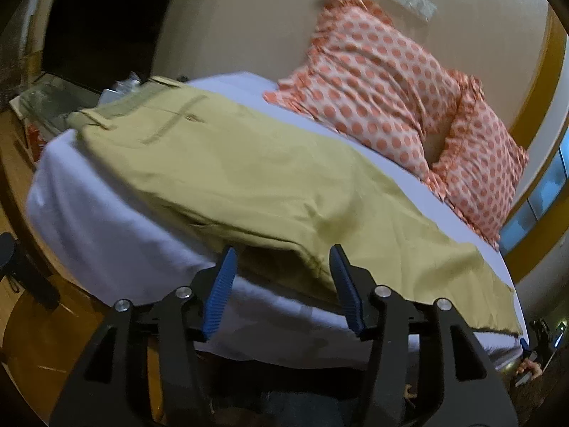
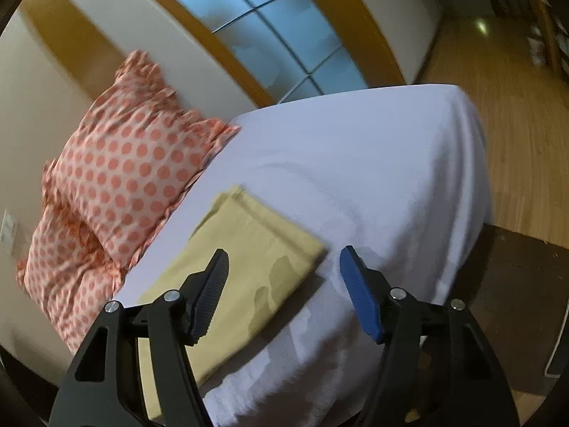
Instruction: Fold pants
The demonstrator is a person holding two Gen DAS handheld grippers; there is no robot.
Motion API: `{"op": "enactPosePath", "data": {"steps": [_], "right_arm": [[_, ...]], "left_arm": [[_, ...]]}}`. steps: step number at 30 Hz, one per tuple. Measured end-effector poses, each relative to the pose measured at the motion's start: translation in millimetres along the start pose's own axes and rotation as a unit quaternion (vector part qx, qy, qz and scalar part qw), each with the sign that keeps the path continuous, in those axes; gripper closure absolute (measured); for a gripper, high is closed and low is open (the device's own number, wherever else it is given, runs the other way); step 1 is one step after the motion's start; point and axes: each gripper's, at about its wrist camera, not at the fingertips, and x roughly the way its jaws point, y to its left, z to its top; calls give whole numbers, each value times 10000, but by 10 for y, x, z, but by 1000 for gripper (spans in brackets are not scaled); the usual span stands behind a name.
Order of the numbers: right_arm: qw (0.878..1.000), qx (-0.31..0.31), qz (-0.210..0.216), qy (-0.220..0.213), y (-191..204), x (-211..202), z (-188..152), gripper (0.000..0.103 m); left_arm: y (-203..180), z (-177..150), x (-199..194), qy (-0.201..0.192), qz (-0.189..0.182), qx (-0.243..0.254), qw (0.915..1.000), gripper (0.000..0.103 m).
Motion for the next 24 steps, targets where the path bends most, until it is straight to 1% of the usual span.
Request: {"op": "enactPosePath", "data": {"steps": [1,2,4,5,6,8,9,10,12,14,16,17,18,19,20,21,22,23,24], "right_arm": [[9999,-126,101,40,46,38,-46,41],[9996,-280,92,-3,92,59,-85,43],[9986,-411,321,109,155,131,-139,74],[9982,-417,414,149,163,171,-161,82],[9975,-514,468,81,171,202,-178,97],[9956,-689,629,-68,214,205,-168,99],[9951,-740,651,-97,246,201,-159,99],[9935,-826,772,-118,330,183,-144,99],[9874,-1129,1095,-176,636,110,-134,100],[9762,-1495,1567,-142,1047,40,-175,100],[9540,-1984,2245,40,1642,-37,-347,100],[9407,-2198,2577,178,1916,-68,-468,100],[9207,-2469,2994,411,2268,-100,-677,100],[9038,-2668,3288,629,2528,-113,-869,100],[8786,-2905,3657,992,2858,-109,-1174,100],[8607,-3081,3845,1282,3069,-90,-1409,100],[8414,-3322,3942,1622,3273,-54,-1684,99],[8206,-3635,3928,2005,3459,-10,-1986,97],[7928,-4053,3823,2472,3637,49,-2369,90]], "left_arm": [[38,4,-44,-73,10,-63,10000,46],[74,12,-88,-150,24,-130,9998,45],[147,43,-153,-297,108,-247,9992,44],[176,62,-166,-344,159,-281,9989,44],[211,77,-179,-388,211,-323,9985,43],[288,113,-187,-443,265,-425,9978,43],[322,129,-189,-462,286,-477,9974,42],[351,136,-194,-479,295,-511,9971,42],[428,154,-202,-531,336,-589,9963,42],[490,181,-208,-581,364,-670,9954,41],[527,194,-223,-616,379,-725,9947,41],[543,201,-228,-636,389,-747,9944,39],[554,214,-235,-662,397,-769,9940,38],[557,225,-236,-673,391,-776,9939,37],[560,236,-232,-674,378,-782,9939,37],[555,237,-231,-680,379,-793,9938,36],[561,241,-231,-682,374,-814,9936,36],[574,251,-223,-670,352,-833,9937,35],[596,257,-216,-644,323,-885,9935,35]]}}
